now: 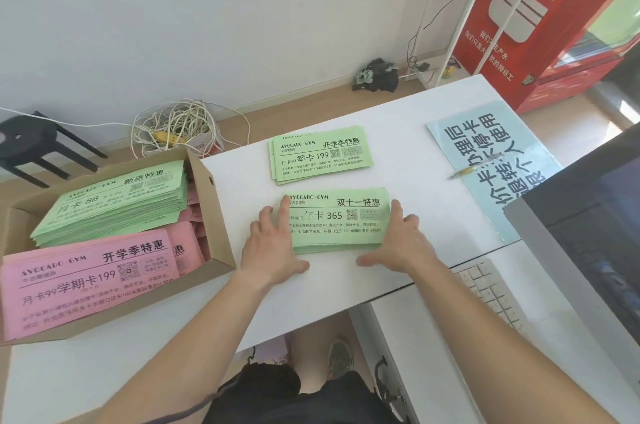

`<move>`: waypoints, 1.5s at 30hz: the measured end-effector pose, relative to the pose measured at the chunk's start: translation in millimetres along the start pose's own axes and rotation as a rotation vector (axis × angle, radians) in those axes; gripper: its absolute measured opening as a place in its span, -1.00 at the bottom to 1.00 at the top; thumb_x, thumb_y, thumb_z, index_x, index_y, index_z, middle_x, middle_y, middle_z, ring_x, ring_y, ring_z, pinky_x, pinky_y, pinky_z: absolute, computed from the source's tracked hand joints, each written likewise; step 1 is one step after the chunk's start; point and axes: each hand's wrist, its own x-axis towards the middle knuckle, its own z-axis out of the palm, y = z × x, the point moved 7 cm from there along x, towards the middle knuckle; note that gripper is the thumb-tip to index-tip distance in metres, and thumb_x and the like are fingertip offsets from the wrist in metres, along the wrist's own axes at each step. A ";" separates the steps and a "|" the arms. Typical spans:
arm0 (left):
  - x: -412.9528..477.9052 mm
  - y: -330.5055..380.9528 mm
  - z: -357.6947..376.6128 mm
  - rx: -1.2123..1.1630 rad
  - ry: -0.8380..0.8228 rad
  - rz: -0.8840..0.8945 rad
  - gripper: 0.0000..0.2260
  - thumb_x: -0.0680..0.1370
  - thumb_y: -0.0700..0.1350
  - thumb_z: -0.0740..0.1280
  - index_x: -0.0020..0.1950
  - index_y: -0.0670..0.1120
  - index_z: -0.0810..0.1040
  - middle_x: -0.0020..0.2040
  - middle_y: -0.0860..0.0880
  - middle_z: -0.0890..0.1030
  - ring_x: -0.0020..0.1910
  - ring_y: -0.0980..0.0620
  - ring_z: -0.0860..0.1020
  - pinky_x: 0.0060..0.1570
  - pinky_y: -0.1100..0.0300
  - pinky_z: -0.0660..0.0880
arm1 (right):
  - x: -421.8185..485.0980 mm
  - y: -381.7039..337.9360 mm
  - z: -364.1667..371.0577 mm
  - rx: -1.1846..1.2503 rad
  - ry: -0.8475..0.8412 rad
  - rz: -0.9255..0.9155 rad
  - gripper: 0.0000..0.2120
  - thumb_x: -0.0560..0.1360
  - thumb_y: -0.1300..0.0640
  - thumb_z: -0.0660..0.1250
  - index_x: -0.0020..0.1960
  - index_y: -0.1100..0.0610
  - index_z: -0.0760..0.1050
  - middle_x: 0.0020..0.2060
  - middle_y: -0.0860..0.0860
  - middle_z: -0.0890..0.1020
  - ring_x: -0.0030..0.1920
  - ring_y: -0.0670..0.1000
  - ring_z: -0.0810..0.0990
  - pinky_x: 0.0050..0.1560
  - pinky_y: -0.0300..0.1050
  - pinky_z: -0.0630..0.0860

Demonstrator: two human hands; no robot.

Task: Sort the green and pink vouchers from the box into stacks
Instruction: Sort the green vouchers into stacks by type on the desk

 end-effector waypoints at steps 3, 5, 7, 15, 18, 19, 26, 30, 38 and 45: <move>2.3 1.1 3.9 -0.129 0.026 -0.016 0.09 0.37 0.04 0.53 0.63 0.01 -0.19 0.39 -0.14 0.26 0.34 -0.20 0.35 0.27 -0.07 0.42 | 8.2 -9.6 2.3 -0.071 0.081 -0.054 0.08 0.37 0.18 0.51 0.60 -0.01 -0.19 0.24 0.13 0.31 0.15 0.29 0.54 0.08 0.13 0.56; 5.6 3.1 3.0 -0.162 0.054 -0.023 0.03 0.39 0.00 0.51 0.64 0.00 -0.14 0.35 -0.15 0.30 0.29 -0.21 0.40 0.23 -0.07 0.45 | 18.5 -13.0 -5.3 -0.076 0.133 -0.063 -0.04 0.42 0.27 0.40 0.59 0.04 -0.15 0.22 0.15 0.34 0.08 0.30 0.59 -0.01 0.10 0.55; 9.9 3.1 2.0 -0.175 0.060 -0.045 0.04 0.39 0.02 0.52 0.63 0.00 -0.13 0.33 -0.15 0.31 0.27 -0.20 0.43 0.22 -0.06 0.46 | 31.5 -16.8 -15.4 -0.076 0.152 -0.070 -0.08 0.42 0.25 0.42 0.58 0.09 -0.09 0.23 0.17 0.38 0.09 0.31 0.60 -0.01 0.10 0.53; 24.9 6.5 -8.2 -0.183 0.091 -0.087 0.04 0.40 0.05 0.53 0.63 -0.02 -0.13 0.34 -0.15 0.33 0.28 -0.19 0.42 0.20 -0.07 0.47 | 60.6 -36.4 -38.0 -0.150 0.126 -0.081 -0.24 0.42 0.17 0.48 0.47 0.11 0.12 0.21 0.15 0.40 0.15 0.29 0.58 0.02 0.09 0.50; 13.7 2.2 -17.1 -0.184 0.051 -0.085 0.06 0.40 0.09 0.53 0.64 -0.02 -0.14 0.37 -0.15 0.33 0.32 -0.19 0.41 0.22 -0.10 0.46 | 45.2 -41.2 -43.5 -0.314 0.151 -0.048 -0.18 0.42 0.11 0.48 0.51 0.09 0.08 0.26 0.12 0.38 0.27 0.23 0.48 0.00 0.07 0.44; 8.8 2.0 -22.5 -0.194 0.049 -0.076 0.04 0.40 0.11 0.52 0.64 -0.03 -0.12 0.38 -0.15 0.34 0.33 -0.19 0.40 0.23 -0.10 0.46 | 39.2 -43.9 -46.1 -0.358 0.165 -0.039 -0.17 0.42 0.09 0.49 0.52 0.09 0.08 0.28 0.12 0.37 0.30 0.22 0.44 -0.02 0.05 0.42; -62.1 -22.2 -114.9 -0.283 0.214 0.082 -0.33 0.54 0.15 0.38 0.57 0.00 0.21 0.47 -0.03 0.35 0.37 -0.05 0.44 0.31 -0.02 0.41 | -34.3 -157.5 -45.2 -0.360 0.222 -0.305 -0.30 0.47 -0.08 0.44 0.49 0.10 0.24 0.35 0.14 0.36 0.36 0.21 0.38 0.09 0.10 0.45; -102.3 -80.5 -161.0 -0.310 0.335 0.048 -0.46 0.56 0.09 0.37 0.49 -0.01 0.35 0.39 0.01 0.41 0.30 -0.01 0.48 0.28 0.02 0.43 | -83.0 -241.2 -16.7 -0.307 0.245 -0.526 -0.36 0.52 -0.09 0.37 0.52 0.06 0.29 0.41 0.11 0.36 0.39 0.20 0.40 0.16 0.10 0.47; -150.0 -245.8 -181.9 -0.236 0.429 -0.170 -0.54 0.56 0.01 0.38 0.44 -0.05 0.42 0.38 -0.04 0.46 0.33 -0.05 0.47 0.33 0.02 0.41 | -131.2 -353.6 57.2 -0.354 0.235 -0.790 -0.29 0.46 0.02 0.42 0.55 0.04 0.26 0.47 0.09 0.33 0.45 0.19 0.30 0.36 0.12 0.42; -109.5 -276.3 -182.1 -0.049 0.475 -0.134 -0.42 0.48 0.08 0.45 0.46 0.00 0.39 0.38 -0.03 0.44 0.37 -0.10 0.35 0.36 0.00 0.36 | -98.5 -382.2 91.2 -0.628 0.237 -0.776 -0.12 0.37 -0.12 0.49 0.57 0.01 0.16 0.42 0.06 0.35 0.45 0.18 0.29 0.36 0.14 0.39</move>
